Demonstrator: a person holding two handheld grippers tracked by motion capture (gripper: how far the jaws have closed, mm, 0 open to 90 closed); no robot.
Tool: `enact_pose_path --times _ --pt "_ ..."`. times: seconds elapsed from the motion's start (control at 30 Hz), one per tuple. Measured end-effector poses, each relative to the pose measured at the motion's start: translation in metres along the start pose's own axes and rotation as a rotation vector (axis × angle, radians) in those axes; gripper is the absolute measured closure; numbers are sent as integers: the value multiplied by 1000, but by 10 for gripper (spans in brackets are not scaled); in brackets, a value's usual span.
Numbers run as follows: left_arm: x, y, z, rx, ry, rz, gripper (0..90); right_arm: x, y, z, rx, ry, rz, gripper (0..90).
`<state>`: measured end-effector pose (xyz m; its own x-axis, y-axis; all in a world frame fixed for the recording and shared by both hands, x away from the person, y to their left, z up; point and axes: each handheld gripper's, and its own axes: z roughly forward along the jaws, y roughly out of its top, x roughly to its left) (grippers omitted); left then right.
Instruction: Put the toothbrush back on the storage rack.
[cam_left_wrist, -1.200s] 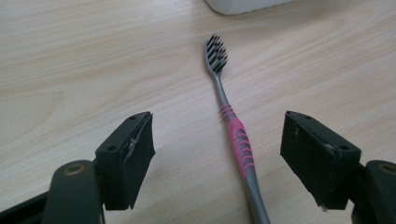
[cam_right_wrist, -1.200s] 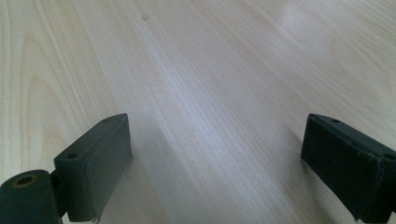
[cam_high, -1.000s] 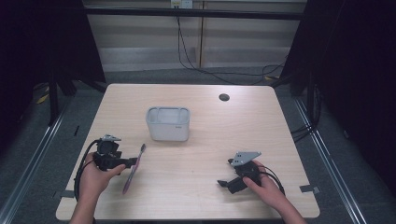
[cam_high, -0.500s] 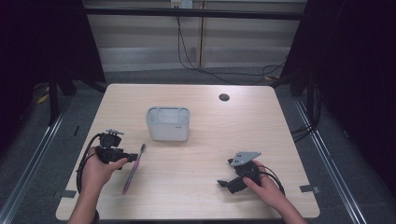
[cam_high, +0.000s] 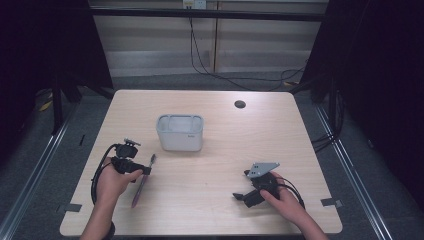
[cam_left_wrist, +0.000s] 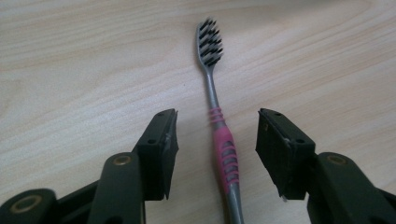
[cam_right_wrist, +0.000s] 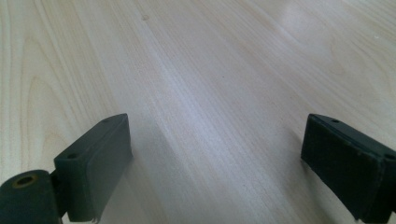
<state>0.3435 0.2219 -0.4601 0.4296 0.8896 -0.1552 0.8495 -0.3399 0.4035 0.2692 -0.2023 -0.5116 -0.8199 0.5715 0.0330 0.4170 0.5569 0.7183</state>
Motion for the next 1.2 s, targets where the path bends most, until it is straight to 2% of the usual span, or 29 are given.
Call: enact_pose_path --times 0.17,0.23,0.27,0.3,0.5,0.6,0.63,0.7,0.77,0.93,1.13,1.17,1.2 --pt "-1 1 4 2 -7 -32 542 0 0 0 1 1 -1 78" --pt "-1 2 6 10 -4 -20 548 0 0 0 0 1 -1 79" --pt "-2 2 8 15 -1 -29 558 0 0 0 0 1 -1 79" --pt "-2 3 9 30 -2 -21 568 0 0 0 0 1 -1 79" --pt "-5 4 16 44 5 -33 605 0 0 0 1 1 -1 79" --pt "-6 6 16 61 22 -42 650 0 0 0 0 1 -1 79" --pt "-8 7 16 76 21 -59 693 0 0 0 1 1 -1 78" --pt "-11 8 16 97 46 -36 749 0 0 0 1 1 -1 79" --pt "-12 9 16 107 59 -42 785 0 0 0 1 1 -1 79" --pt "-9 9 17 91 40 -92 798 0 0 0 0 0 -1 79" --pt "-6 9 13 53 37 -103 801 0 0 0 1 0 0 79" --pt "-6 10 11 50 31 -116 801 0 0 0 0 0 -1 79" --pt "-5 10 9 47 27 -105 801 0 0 0 1 1 0 79"
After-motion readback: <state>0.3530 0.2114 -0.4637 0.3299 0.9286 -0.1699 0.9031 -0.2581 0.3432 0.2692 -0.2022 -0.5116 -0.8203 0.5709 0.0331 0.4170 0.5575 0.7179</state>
